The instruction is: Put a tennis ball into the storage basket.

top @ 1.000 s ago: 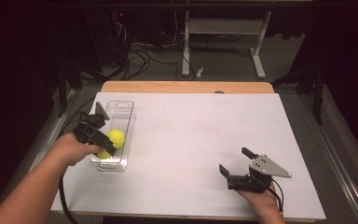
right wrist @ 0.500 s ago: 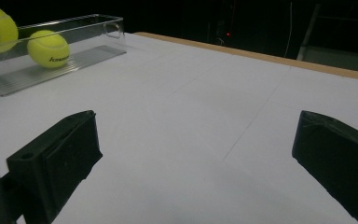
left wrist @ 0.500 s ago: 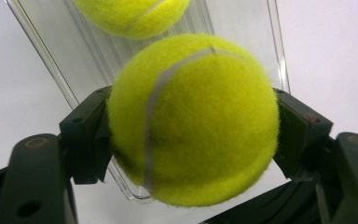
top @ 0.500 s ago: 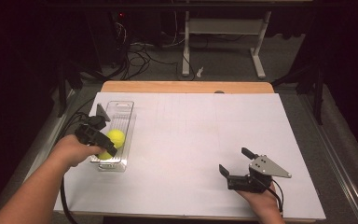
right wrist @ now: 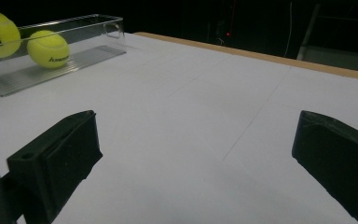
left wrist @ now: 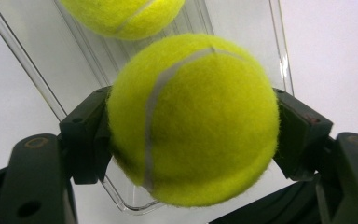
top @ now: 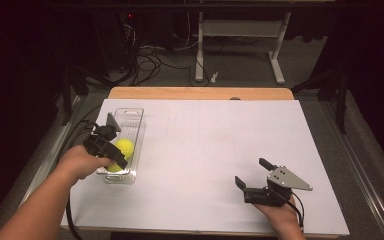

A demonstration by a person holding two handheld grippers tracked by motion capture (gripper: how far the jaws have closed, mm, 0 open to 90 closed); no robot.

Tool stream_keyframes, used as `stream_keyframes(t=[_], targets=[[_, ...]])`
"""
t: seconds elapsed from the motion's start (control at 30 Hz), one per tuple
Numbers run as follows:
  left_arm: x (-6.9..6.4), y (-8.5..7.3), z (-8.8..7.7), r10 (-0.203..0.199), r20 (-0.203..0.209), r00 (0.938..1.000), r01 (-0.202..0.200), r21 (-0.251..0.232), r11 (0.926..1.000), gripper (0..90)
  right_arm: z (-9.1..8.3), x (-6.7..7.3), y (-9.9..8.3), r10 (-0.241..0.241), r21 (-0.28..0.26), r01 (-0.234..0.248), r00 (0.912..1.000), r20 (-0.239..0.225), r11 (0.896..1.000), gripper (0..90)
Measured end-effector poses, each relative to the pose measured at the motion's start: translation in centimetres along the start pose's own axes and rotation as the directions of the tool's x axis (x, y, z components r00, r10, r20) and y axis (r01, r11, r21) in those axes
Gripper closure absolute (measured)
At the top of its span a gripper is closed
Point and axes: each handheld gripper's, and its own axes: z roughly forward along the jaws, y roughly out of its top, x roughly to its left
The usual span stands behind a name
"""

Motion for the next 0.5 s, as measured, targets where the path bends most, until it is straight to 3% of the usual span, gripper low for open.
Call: stream_keyframes(t=[0.5], targets=[[-0.38, -0.09, -0.20, 0.011, -0.010, 0.9999, -0.011, -0.004, 0.9999, 26.2, -0.03, -0.04, 0.00, 0.002, 0.000, -0.002, 1.0000, -0.001, 1.000, 1.6]])
